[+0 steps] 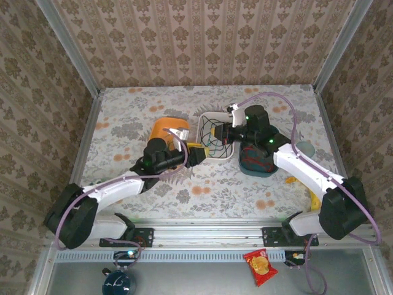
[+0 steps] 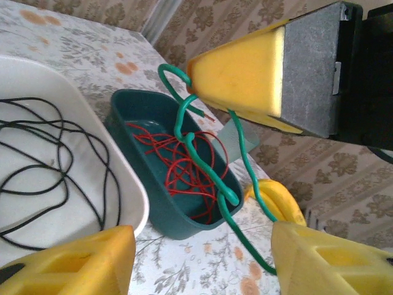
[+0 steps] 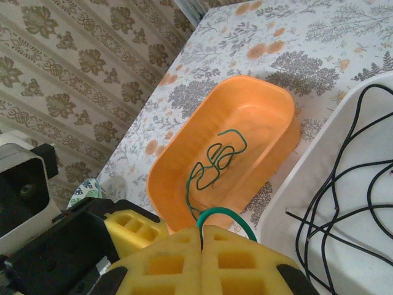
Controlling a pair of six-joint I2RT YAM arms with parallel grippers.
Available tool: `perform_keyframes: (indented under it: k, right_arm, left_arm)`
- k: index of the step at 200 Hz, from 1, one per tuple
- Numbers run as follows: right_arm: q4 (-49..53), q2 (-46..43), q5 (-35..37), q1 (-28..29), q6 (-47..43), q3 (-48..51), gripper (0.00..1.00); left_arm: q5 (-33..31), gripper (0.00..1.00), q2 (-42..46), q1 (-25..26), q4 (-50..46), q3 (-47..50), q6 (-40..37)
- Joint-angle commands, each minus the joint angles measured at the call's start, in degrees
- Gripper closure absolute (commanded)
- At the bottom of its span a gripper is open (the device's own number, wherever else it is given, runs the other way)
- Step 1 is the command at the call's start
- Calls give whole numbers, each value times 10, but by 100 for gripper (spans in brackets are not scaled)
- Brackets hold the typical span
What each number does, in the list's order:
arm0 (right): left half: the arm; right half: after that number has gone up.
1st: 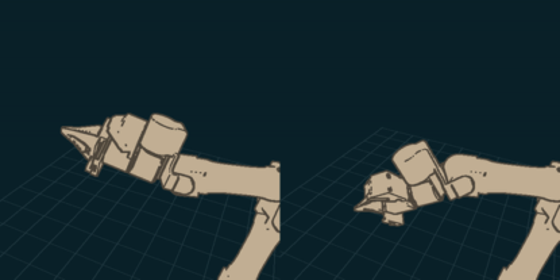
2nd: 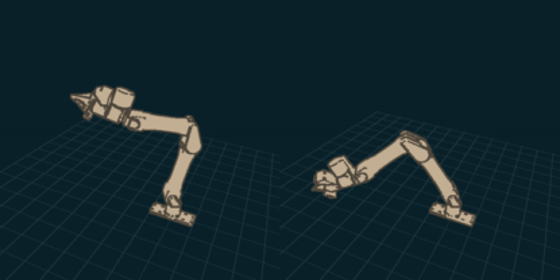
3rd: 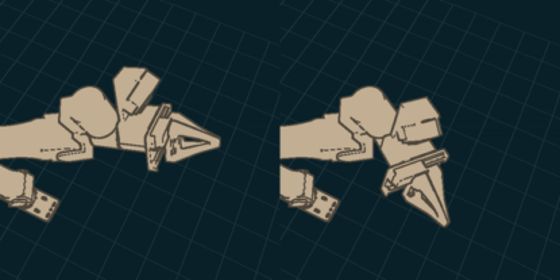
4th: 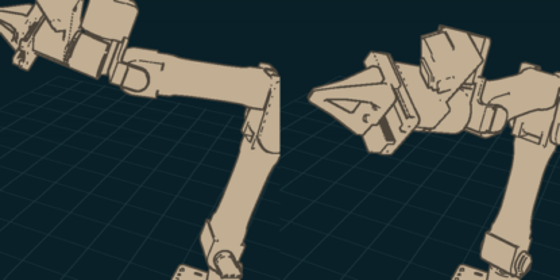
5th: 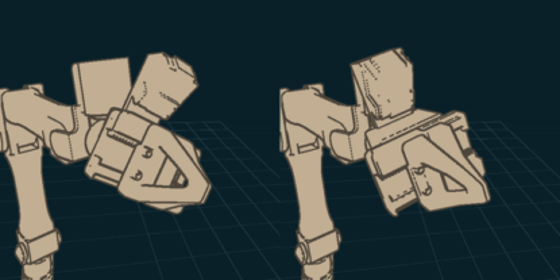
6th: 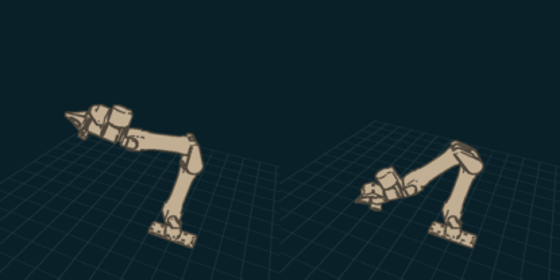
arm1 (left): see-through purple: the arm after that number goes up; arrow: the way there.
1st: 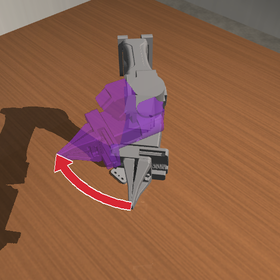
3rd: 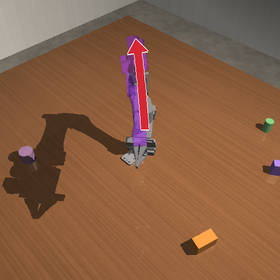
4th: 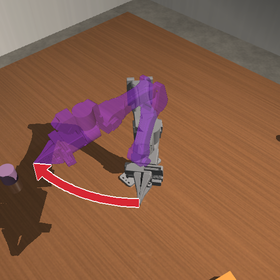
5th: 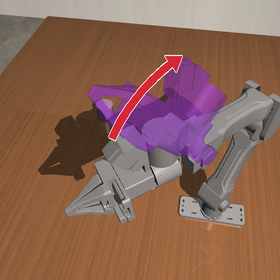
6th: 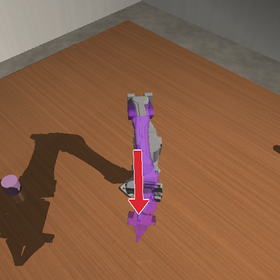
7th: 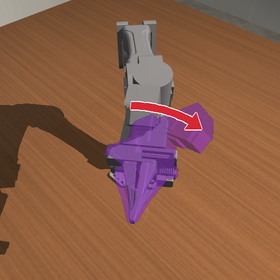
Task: Untangle the cables
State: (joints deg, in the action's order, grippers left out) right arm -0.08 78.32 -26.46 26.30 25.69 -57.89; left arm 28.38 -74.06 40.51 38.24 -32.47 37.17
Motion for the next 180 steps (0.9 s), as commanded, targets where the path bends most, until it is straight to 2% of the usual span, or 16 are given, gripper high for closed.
perform_keyframes:
  k: [1, 23, 36, 51, 62, 76, 96, 133, 152, 180]
  right_arm:
    - [-9, -10, -1, 6, -6, -3, 100]
    - [-9, -5, 5, 7, -5, -4, 100]
    - [-12, -1, 3, 7, -1, -5, 100]
    - [-23, 1, 4, 8, 10, 0, 100]
    - [-35, 2, 5, 8, 19, 3, 100]
    - [-42, 3, 10, 8, 30, 7, 100]
    - [-44, -1, 48, 9, 44, 19, 100]
    - [-46, -27, 135, 5, 73, 61, 100]
    - [-46, -37, 172, -2, 101, 88, 100]
    - [-57, -50, 187, -18, 142, 124, 100]
  left_arm:
    - [49, 44, -14, 4, 60, -21, 26]
    - [58, 52, -18, 4, 76, -20, 32]
    - [64, 63, -21, 4, 77, -22, 32]
    - [75, 85, -27, 5, 76, -30, 33]
    - [66, 91, -30, 5, 62, -33, 32]
    - [14, 100, -23, 5, 26, -31, 19]
    - [-67, 100, -3, 6, 9, -13, 10]
    - [-164, 100, 49, 4, 13, 25, 5]
    - [-205, 100, 75, 0, -4, 40, 4]
    - [-236, 100, 98, -4, -24, 55, -2]
